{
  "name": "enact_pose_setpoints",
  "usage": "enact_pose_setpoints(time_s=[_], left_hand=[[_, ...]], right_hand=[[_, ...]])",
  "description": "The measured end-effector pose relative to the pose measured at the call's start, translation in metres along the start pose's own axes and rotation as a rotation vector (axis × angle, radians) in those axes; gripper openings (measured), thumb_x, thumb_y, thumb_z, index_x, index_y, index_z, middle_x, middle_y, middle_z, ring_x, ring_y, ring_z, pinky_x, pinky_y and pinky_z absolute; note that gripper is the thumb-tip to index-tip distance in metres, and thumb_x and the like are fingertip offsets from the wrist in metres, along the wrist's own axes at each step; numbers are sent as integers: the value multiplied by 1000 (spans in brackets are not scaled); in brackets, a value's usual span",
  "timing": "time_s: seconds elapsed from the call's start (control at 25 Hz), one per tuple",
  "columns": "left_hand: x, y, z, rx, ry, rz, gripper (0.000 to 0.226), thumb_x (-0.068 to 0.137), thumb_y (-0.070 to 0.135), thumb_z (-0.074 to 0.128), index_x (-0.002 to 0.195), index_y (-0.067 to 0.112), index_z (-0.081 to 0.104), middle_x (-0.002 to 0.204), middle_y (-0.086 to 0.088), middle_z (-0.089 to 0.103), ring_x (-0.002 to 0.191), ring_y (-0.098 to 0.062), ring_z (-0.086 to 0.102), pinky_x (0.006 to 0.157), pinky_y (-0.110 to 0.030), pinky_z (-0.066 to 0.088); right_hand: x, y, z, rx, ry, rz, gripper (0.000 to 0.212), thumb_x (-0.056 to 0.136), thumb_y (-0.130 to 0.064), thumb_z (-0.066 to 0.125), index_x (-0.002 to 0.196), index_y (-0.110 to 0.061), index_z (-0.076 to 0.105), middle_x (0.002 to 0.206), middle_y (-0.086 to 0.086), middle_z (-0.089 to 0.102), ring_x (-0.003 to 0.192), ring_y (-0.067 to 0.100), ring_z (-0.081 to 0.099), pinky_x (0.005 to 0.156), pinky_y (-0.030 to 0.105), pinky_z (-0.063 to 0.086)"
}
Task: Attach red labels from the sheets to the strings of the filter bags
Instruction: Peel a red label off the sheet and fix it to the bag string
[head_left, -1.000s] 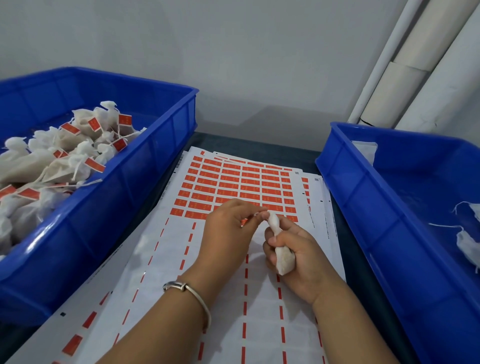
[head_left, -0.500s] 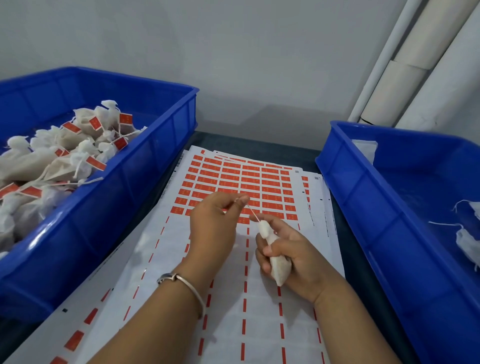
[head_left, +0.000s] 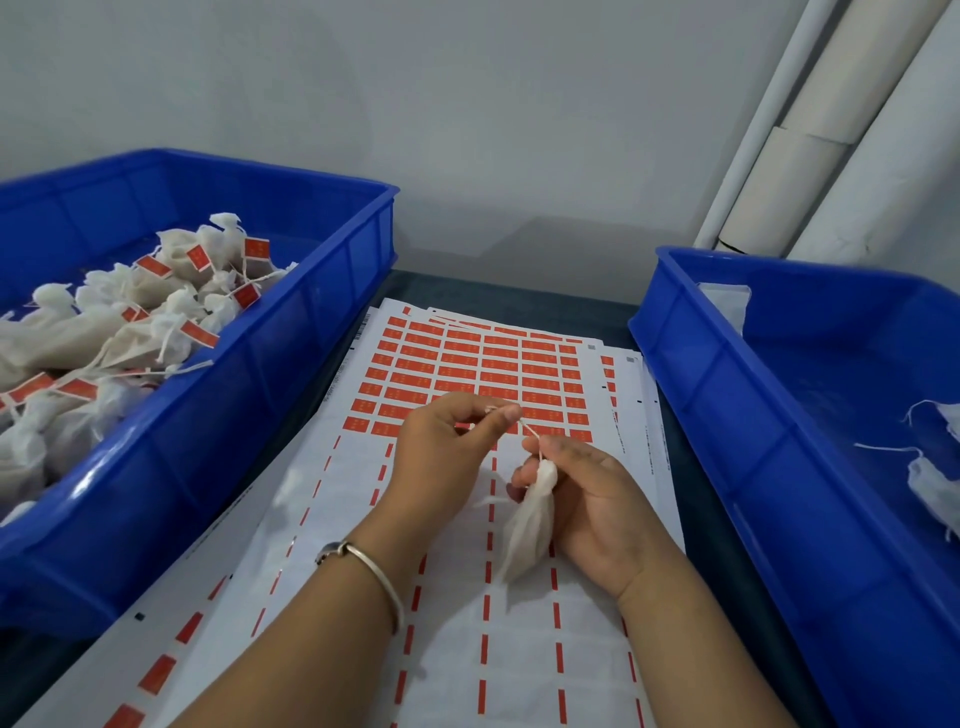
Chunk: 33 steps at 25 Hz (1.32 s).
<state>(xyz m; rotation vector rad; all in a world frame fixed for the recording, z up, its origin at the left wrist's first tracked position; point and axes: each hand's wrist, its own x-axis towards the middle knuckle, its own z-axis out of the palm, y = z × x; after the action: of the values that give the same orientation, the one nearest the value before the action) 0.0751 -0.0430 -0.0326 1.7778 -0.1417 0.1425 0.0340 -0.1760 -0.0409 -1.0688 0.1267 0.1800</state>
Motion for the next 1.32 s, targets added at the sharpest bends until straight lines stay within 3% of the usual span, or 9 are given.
enact_pose_setpoints(time_s=[0.16, 0.24, 0.28, 0.4, 0.52, 0.8, 1.2, 1.32], left_hand=[[10, -5, -4, 0, 100, -86, 9, 69, 47, 60, 70, 39, 63, 61, 35, 59, 68, 11, 60, 46, -4, 39], [16, -14, -5, 77, 179, -152, 12, 77, 42, 64, 84, 34, 69, 65, 31, 61, 63, 3, 59, 51, -7, 37], [18, -20, -4, 161, 180, -161, 18, 81, 39, 65, 95, 31, 70, 78, 28, 64, 66, 3, 57, 54, -9, 38], [17, -35, 3, 457, 21, -108, 35, 85, 37, 64, 118, 26, 64, 121, 9, 61, 91, -5, 57, 74, -19, 46], [15, -42, 10, 646, -88, -37, 46, 85, 46, 62, 127, 27, 57, 138, 9, 48, 118, -16, 52, 96, -33, 42], [18, -44, 13, 887, -242, -5, 55, 88, 52, 53, 134, 23, 47, 138, 4, 48, 124, -22, 47, 107, -39, 36], [19, -30, 13, 1010, -262, -38, 47, 91, 49, 50, 128, 21, 53, 127, 3, 57, 107, -19, 56, 85, -27, 42], [17, -25, 11, 1019, -258, -48, 44, 92, 49, 48, 126, 22, 57, 125, 3, 59, 105, -19, 58, 85, -28, 43]], right_hand=[[-1, -3, 2, -69, 48, 34, 19, 73, -23, 69, 90, -24, 77, 81, 5, 71, 60, 14, 65, 59, 25, 53], [0, -4, 2, -83, 79, 48, 13, 79, -22, 67, 86, -22, 78, 76, 6, 70, 57, 13, 62, 55, 24, 52], [0, -4, 1, -96, 98, 45, 12, 82, -21, 66, 84, -22, 78, 75, 6, 70, 55, 12, 61, 53, 23, 51], [0, -3, 1, -160, 168, 22, 13, 84, -22, 66, 82, -23, 78, 80, 5, 72, 53, 11, 62, 51, 22, 50], [1, 0, 3, -179, 235, 8, 9, 84, -21, 68, 86, -23, 76, 87, 4, 74, 56, 12, 65, 50, 21, 50], [1, 2, 8, -172, 276, 1, 12, 83, -19, 69, 78, -25, 78, 84, 1, 73, 56, 9, 65, 49, 20, 49], [0, 3, 8, -201, 278, 16, 8, 85, -22, 68, 87, -21, 75, 86, 1, 74, 55, 10, 64, 49, 21, 49], [0, 3, 8, -195, 265, 11, 9, 85, -20, 67, 82, -21, 76, 83, 2, 73, 53, 10, 63, 48, 21, 49]])
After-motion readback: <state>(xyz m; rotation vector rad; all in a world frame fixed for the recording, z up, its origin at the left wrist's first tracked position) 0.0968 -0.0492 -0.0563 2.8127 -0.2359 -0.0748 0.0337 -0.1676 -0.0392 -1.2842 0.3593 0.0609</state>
